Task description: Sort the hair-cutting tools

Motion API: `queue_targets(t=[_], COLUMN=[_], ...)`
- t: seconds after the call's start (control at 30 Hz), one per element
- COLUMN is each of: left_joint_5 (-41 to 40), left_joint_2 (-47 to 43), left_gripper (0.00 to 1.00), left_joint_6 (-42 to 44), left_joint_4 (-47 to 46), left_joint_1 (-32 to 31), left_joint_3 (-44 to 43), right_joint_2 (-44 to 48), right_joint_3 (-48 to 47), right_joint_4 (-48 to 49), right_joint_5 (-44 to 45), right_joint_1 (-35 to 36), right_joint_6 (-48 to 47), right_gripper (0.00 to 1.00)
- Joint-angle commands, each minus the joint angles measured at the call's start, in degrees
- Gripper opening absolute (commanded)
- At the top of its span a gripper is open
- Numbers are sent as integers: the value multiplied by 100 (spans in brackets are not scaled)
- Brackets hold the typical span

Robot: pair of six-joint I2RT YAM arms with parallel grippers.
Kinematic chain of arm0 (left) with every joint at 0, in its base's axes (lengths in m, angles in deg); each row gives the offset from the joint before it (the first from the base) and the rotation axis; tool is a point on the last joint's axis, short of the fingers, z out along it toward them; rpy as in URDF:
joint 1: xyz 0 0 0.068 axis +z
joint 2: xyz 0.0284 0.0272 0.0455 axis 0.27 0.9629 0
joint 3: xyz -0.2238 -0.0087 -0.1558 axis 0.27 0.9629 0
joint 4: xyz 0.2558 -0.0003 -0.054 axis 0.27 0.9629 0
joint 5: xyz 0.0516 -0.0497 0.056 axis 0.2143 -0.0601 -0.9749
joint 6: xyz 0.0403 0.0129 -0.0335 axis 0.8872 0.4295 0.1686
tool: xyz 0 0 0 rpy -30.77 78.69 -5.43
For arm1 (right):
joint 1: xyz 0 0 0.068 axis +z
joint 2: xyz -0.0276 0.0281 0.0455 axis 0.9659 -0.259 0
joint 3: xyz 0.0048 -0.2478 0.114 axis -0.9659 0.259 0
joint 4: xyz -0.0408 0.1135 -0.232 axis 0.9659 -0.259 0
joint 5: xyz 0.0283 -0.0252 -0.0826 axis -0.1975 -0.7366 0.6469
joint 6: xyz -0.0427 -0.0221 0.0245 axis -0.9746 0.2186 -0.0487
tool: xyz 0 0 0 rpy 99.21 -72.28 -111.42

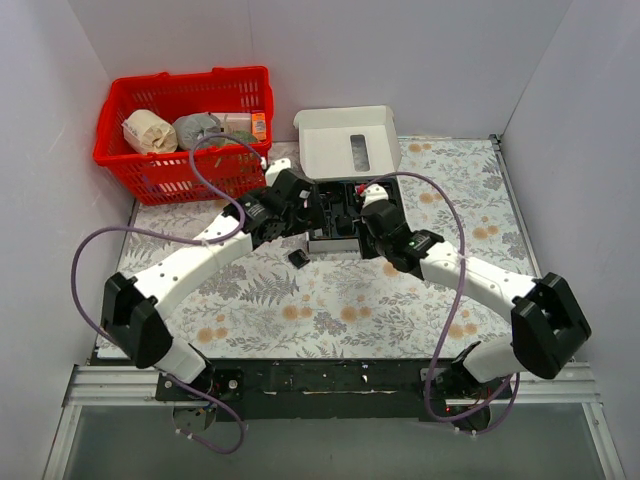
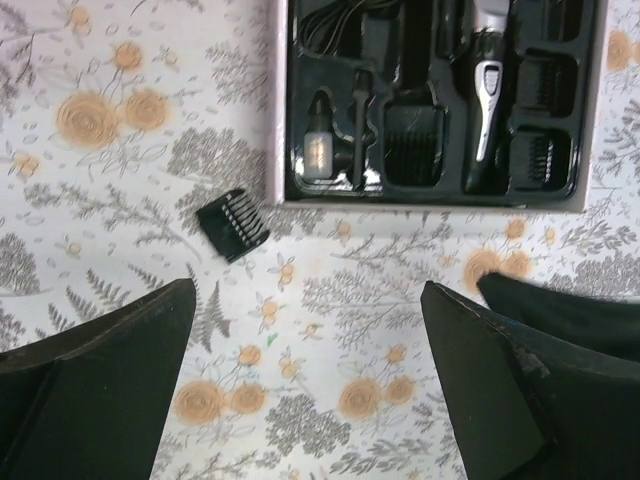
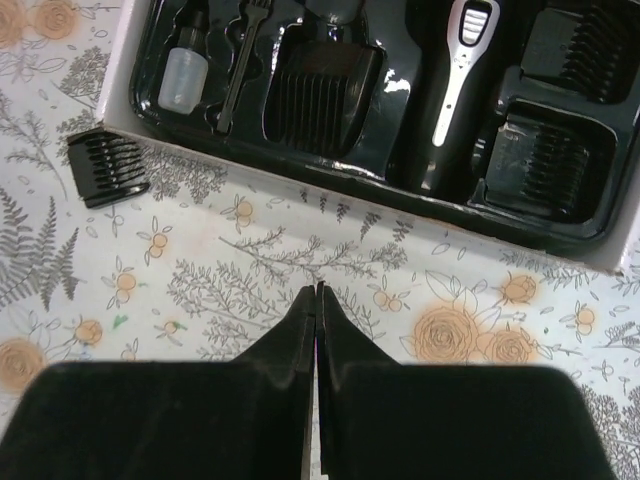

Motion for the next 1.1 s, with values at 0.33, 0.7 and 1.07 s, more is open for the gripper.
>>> queue_targets(t=[0.33, 0.7, 1.07], left_joint_5=[135, 179, 152], left_joint_2=[-1679, -1705, -1582], left_gripper=[98, 98, 98], left_joint_6=[-248, -301, -248], left_joint_4=[-492, -641, -650], left_joint_1=[-21, -21, -21], left_joint_3=[1506, 1779, 1709], right_joint_2=[-1545, -2152, -2424], right_joint_3=[-1332, -1754, -1851], right_joint_4=[817, 781, 852], right_joint_5=[291, -25, -201], right_joint_1=[-325, -598, -730], right_joint_6=[-449, -484, -502], right_gripper=[1, 1, 1])
